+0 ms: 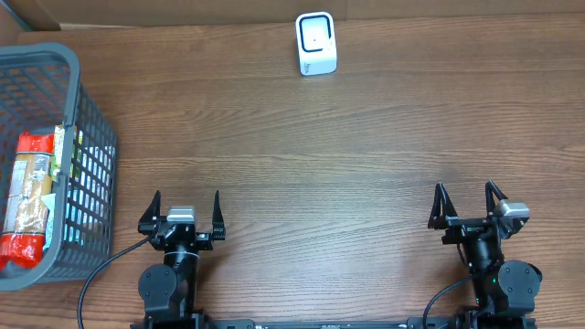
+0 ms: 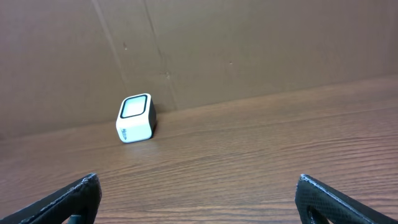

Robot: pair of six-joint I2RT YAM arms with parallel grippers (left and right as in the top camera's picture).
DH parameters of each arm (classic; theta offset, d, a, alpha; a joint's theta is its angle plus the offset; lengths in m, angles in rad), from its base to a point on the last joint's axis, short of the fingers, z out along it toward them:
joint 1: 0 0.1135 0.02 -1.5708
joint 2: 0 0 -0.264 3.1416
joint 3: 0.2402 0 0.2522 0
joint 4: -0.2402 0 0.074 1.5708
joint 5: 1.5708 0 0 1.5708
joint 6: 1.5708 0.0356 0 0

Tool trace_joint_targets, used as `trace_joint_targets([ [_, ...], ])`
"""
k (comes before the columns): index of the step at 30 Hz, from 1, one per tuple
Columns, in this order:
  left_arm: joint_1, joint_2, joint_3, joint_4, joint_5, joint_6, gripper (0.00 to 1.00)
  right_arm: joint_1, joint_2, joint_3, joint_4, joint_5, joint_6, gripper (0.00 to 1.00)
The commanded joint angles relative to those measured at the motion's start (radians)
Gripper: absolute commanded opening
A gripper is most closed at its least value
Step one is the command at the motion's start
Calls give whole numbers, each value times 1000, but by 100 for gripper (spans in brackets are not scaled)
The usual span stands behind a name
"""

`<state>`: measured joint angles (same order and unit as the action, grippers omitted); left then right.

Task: Scan the item barcode

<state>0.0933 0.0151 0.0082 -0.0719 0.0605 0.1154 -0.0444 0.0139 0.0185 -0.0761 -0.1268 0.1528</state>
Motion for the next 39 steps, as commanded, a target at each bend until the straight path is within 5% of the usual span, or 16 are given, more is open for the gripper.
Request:
trace_joint_targets([
  [1,6,-2,-2,-3,7,19,100,5,-8,-11,4,-5,-4,100],
  [39,5,-2,-2,47,45,-62,100,5,-8,-11,4,-5,-5,100],
])
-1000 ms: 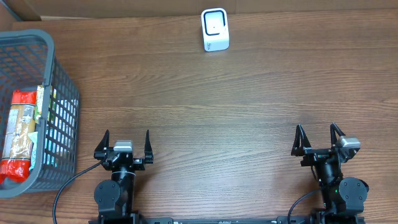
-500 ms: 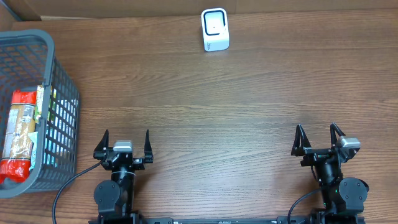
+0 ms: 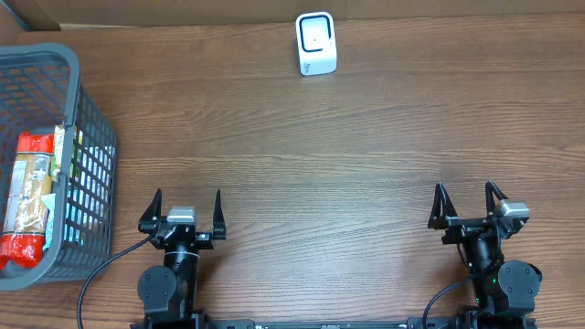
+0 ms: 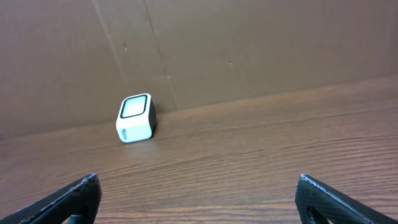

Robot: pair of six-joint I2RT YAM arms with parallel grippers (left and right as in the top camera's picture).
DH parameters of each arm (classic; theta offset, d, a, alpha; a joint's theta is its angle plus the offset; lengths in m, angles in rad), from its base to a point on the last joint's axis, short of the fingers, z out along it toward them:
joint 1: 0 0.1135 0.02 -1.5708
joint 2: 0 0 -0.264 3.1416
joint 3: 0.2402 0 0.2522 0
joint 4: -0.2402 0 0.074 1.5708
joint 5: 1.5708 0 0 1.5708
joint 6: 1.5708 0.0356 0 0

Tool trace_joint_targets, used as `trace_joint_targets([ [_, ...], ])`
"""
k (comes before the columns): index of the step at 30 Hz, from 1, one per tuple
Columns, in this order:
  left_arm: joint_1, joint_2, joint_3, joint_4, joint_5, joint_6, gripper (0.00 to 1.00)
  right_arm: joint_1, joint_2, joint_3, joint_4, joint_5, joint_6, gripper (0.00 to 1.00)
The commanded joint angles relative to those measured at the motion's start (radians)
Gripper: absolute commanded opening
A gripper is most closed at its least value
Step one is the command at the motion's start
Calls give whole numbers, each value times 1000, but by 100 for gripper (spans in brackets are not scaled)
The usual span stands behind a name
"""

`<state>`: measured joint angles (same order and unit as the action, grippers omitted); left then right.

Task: Scan the item barcode

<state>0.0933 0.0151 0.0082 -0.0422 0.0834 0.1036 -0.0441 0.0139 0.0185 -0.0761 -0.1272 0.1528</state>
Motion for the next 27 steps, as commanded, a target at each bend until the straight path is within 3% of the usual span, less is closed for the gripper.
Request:
trace_joint_targets([
  [1,5,-2,-2,20,22,-66,100,5,-8,-11,4,-5,-5,100],
  [10,5,-2,5,47,22,-179,100,5,-8,-11,4,-5,-4,100],
  [16,6,-2,14,72,22,-180,100,5,-8,-11,4,-5,-4,100],
  [27,6,50,131,-39,16,-159,100,5,-8,-11,4,-5,-5,100],
])
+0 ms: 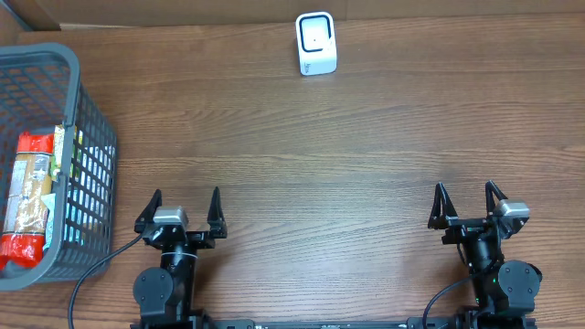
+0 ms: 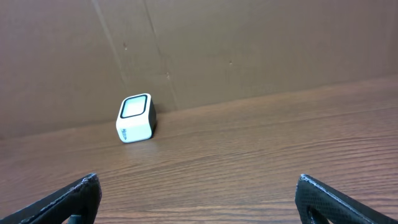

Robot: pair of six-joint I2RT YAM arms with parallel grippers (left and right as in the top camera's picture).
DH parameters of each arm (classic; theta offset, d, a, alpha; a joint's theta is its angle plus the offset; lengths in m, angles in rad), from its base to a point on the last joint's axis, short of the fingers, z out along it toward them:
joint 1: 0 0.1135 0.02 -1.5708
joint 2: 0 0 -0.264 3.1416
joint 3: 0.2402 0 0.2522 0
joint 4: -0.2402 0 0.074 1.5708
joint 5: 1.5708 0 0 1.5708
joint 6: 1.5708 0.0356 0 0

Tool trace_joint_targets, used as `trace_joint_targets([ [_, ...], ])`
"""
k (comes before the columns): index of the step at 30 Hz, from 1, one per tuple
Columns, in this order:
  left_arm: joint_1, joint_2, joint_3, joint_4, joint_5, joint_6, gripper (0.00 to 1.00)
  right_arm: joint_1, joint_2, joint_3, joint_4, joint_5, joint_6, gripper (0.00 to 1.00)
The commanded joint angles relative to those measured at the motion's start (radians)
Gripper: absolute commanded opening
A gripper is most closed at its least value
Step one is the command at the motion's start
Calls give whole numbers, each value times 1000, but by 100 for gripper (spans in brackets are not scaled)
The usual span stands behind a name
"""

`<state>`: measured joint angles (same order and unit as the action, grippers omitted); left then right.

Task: Scan the item barcode

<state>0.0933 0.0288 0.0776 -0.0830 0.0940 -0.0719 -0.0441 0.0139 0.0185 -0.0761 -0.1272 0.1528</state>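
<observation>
A white barcode scanner (image 1: 316, 43) with a dark window stands at the far edge of the table, also in the right wrist view (image 2: 135, 118). A red and tan packaged item (image 1: 27, 196) lies in the grey basket (image 1: 91, 137) at the left. My left gripper (image 1: 183, 199) is open near the table's front edge, right of the basket, empty. My right gripper (image 1: 466, 195) is open at the front right; its fingertips (image 2: 84, 190) stand wide apart with nothing between them.
A brown cardboard wall (image 2: 249, 50) rises behind the scanner. The basket also holds a green-edged packet (image 1: 64, 151) beside the red item. Wooden tabletop (image 1: 347, 155) lies between the grippers and the scanner.
My left gripper has turned slightly to the left, toward the basket. The right gripper, the scanner and the basket's contents are unchanged.
Both grippers stood open and empty at the front edge through the first two moments, with the item in the basket and the scanner at the back. Now only the left gripper has shifted a little leftward.
</observation>
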Motion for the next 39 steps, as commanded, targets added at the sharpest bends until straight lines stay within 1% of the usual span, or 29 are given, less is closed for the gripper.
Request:
trace_joint_targets([
  [1,6,58,74,2,5,16,100,5,-8,-11,4,-5,-4,100],
  [3,6,108,103,2,8,16,100,5,-8,-11,4,-5,-4,100],
  [7,6,260,205,12,50,37,100,5,-8,-11,4,-5,-5,100],
  [8,6,335,267,9,64,50,99,5,-8,-11,4,-5,-4,100],
  [12,5,477,413,-46,93,51,100,5,-8,-11,4,-5,-5,100],
  [15,5,590,555,-143,132,74,100,5,-8,-11,4,-5,-4,100],
  [18,6,699,715,-273,143,77,100,5,-8,-11,4,-5,-4,100],
  [19,5,761,818,-361,143,77,99,5,-8,-11,4,-5,-4,100],
  [20,6,796,875,-411,143,88,100,5,-8,-11,4,-5,-5,100],
  [23,5,879,1019,-533,143,119,100,5,-8,-11,4,-5,-4,100],
  [28,5,1016,1238,-726,156,121,99,5,-8,-11,4,-5,-4,100],
  [31,5,1063,1304,-779,171,119,100,5,-8,-11,4,-5,-4,100],
  [34,5,1078,1307,-787,179,99,100,5,-8,-11,4,-5,-4,100],
  [36,5,1082,1307,-816,222,80,100,5,-8,-11,4,-5,-5,100],
  [39,5,1084,1307,-861,238,79,100,5,-8,-11,4,-5,-4,100],
])
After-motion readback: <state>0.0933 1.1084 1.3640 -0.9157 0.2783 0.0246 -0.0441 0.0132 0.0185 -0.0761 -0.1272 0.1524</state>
